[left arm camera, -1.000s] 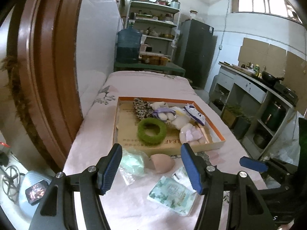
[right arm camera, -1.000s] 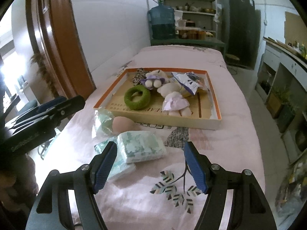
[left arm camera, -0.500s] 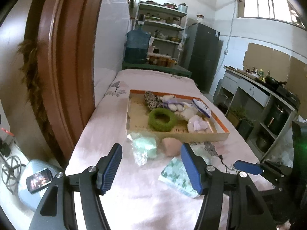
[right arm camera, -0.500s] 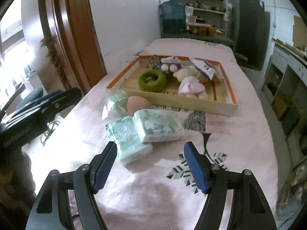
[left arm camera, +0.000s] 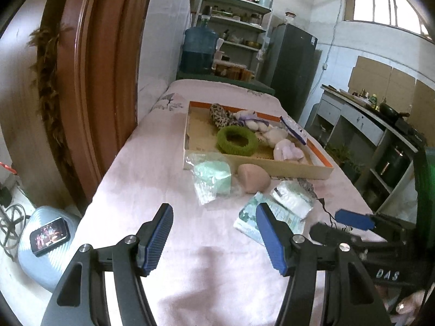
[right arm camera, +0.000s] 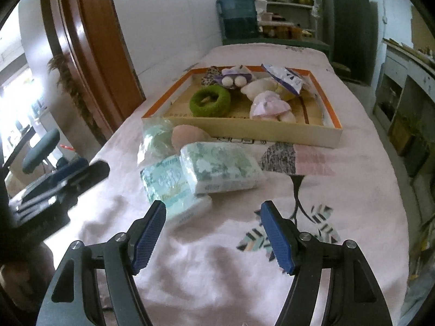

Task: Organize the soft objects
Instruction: 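Grasp the floral tissue pack with the left gripper while the right gripper grasps the green wipes pack, then lift the floral tissue pack and green wipes pack and carry both over the box lid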

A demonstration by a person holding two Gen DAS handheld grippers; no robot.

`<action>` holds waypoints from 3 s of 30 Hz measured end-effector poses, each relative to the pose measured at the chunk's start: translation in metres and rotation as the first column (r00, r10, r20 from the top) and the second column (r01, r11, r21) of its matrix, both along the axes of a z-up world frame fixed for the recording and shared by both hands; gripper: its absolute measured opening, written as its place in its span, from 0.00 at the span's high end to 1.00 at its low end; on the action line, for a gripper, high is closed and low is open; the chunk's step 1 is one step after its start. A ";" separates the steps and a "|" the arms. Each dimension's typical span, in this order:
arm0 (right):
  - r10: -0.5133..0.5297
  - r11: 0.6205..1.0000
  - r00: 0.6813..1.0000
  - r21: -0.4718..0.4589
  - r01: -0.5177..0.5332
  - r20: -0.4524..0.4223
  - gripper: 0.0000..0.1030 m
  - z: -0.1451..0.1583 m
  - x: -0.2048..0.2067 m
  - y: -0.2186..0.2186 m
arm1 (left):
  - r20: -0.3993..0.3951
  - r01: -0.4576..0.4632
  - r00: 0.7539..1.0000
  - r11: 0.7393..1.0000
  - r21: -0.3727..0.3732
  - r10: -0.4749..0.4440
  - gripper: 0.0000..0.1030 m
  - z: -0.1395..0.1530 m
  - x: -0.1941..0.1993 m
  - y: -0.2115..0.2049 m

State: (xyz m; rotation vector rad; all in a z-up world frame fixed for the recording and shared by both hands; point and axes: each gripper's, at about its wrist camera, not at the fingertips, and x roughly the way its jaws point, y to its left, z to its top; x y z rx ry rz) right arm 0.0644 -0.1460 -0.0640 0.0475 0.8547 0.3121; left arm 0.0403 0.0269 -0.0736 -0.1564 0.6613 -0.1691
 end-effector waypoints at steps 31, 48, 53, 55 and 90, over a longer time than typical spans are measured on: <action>0.115 0.984 0.986 0.150 -0.097 -0.121 0.22 -0.035 0.092 -0.007 | -0.063 0.041 0.997 0.999 -0.006 -0.041 0.39 -0.017 0.013 -0.013; -0.038 0.968 0.999 0.245 0.046 -0.037 0.23 -0.030 0.063 -0.064 | -0.147 0.106 0.983 0.993 -0.043 -0.112 0.39 -0.032 0.022 -0.056; -0.030 0.959 0.999 0.282 0.034 -0.019 0.23 -0.030 0.062 -0.066 | -0.178 0.091 0.979 0.993 -0.070 -0.102 0.35 -0.037 0.035 -0.059; -0.029 0.954 0.999 0.298 0.032 -0.016 0.23 -0.030 0.061 -0.068 | -0.205 0.090 0.973 0.992 -0.089 -0.106 0.30 -0.041 0.045 -0.061; -0.061 0.952 0.998 0.303 0.048 0.032 0.23 -0.025 0.051 -0.072 | -0.080 0.141 0.985 0.983 -0.113 -0.151 0.60 -0.006 0.046 -0.067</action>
